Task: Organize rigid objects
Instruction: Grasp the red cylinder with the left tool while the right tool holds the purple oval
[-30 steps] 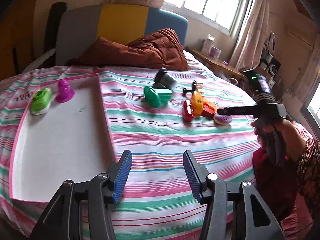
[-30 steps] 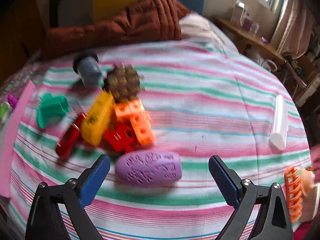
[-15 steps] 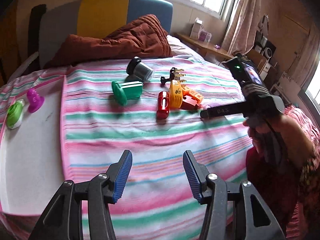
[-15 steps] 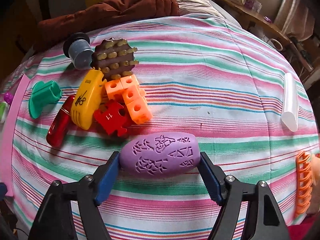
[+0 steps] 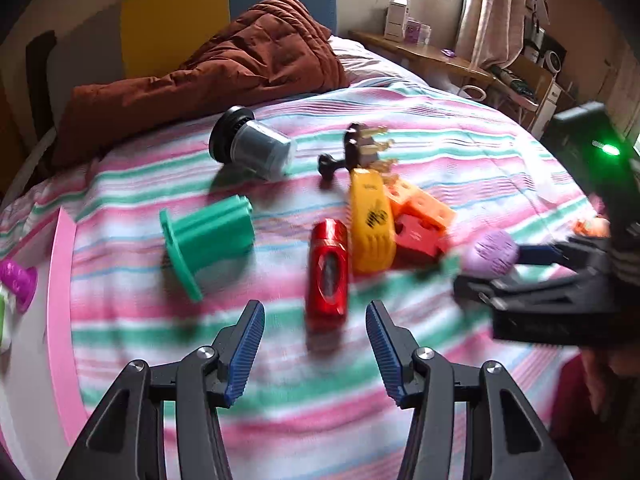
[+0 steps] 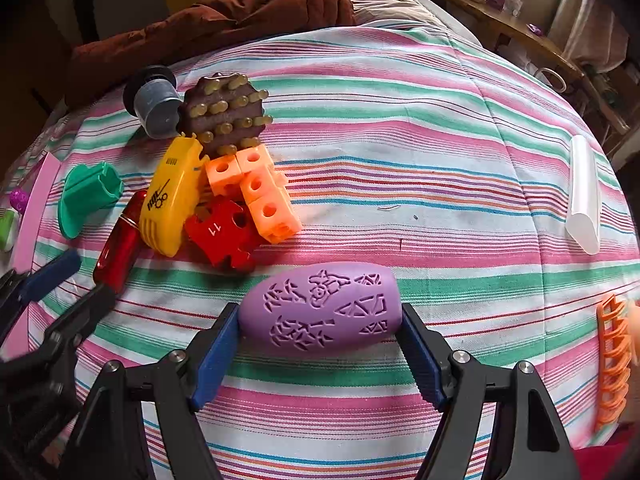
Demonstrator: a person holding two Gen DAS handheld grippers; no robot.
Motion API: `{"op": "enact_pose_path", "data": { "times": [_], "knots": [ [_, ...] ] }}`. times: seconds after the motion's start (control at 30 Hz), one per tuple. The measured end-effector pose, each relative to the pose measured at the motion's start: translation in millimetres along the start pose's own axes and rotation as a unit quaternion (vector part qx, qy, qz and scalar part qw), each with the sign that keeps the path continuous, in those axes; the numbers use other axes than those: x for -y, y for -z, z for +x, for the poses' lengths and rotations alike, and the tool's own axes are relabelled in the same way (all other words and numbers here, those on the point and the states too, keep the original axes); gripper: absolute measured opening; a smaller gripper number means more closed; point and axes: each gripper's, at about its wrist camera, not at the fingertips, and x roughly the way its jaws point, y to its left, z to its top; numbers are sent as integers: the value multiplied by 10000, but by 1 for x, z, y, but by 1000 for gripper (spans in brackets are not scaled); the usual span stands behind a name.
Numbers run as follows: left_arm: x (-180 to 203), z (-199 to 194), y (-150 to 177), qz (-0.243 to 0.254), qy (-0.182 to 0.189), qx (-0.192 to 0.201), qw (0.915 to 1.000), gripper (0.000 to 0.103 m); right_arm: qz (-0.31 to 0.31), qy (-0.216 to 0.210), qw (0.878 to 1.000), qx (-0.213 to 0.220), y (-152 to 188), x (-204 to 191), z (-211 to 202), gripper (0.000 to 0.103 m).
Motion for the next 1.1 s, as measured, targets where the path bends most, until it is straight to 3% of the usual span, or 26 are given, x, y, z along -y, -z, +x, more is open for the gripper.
{"op": "enact_pose_path", "data": {
  "times": [0.17,0.33,0.73,1.1],
  "knots": [
    [8,16,-3,479,-171,165,9986,52,4,-3,10000,2,-2,2,2,77],
    [8,17,4,596,8,298,9978,25,42,-35,10000,4,-4,4,3,77],
    [7,10,19,622,30,441,9971,25,61,-11,10000,59,0,2,-1,77],
    [-6,-18,60,317,98,645,9974,25,156,-524,9983,200,3,-2,-11,77]
  ]
}}
